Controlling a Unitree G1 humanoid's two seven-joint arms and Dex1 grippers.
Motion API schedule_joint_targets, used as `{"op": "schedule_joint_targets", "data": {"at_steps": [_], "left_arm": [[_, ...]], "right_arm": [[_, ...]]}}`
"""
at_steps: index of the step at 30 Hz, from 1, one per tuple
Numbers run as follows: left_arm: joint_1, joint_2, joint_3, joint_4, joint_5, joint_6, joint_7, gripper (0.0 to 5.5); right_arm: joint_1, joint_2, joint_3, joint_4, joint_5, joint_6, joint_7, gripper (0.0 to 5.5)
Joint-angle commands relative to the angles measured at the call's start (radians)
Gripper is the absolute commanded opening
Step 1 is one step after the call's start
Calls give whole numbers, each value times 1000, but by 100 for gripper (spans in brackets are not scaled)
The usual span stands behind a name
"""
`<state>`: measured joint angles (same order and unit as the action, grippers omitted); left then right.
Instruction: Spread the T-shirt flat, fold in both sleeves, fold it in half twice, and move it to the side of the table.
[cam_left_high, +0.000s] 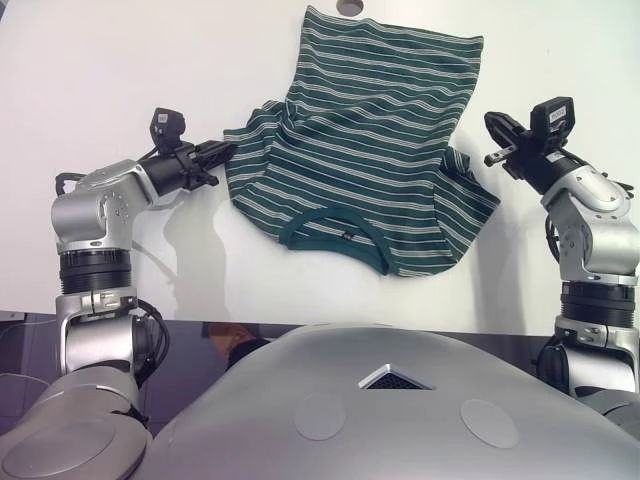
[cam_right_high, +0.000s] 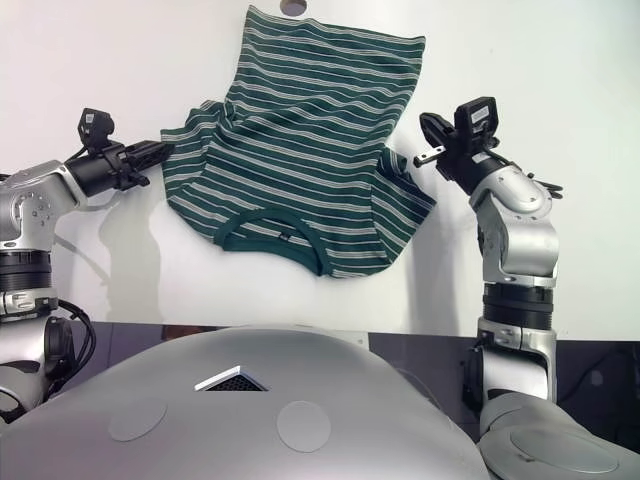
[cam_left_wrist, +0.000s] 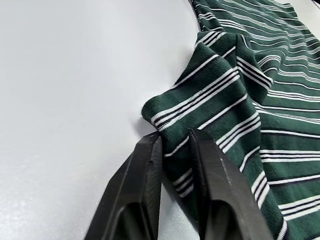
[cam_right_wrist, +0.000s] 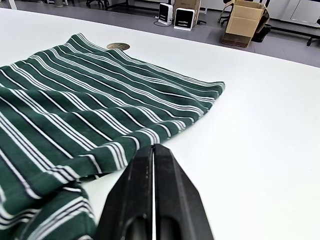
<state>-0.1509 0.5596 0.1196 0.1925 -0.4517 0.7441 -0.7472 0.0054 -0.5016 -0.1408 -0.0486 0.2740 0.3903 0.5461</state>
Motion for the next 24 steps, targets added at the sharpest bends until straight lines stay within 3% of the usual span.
{"op": "schedule_joint_targets", "data": {"at_steps": [1,4,11,16,21,24], "left_arm": [[3,-8,-13,67,60,-36,44,23],[2,-16,16,72,47,-91,39,1],[62,6,81,-169,-100,-96,-97,1],[99,48,-84,-364,-86,-59,-184,1],[106,8,-277,-384,40,-83,-116,1],[130,17,-313,-394,64,-69,-105,33]], "right_arm": [[21,-73,-62,-95,88,55,98,0],[111,-175,-70,-261,222,156,269,0],[208,-283,93,-200,44,146,294,0],[196,-277,120,-103,-16,106,286,0],[95,-167,-67,-45,127,197,170,0],[102,-143,-157,-102,247,307,156,52]]}}
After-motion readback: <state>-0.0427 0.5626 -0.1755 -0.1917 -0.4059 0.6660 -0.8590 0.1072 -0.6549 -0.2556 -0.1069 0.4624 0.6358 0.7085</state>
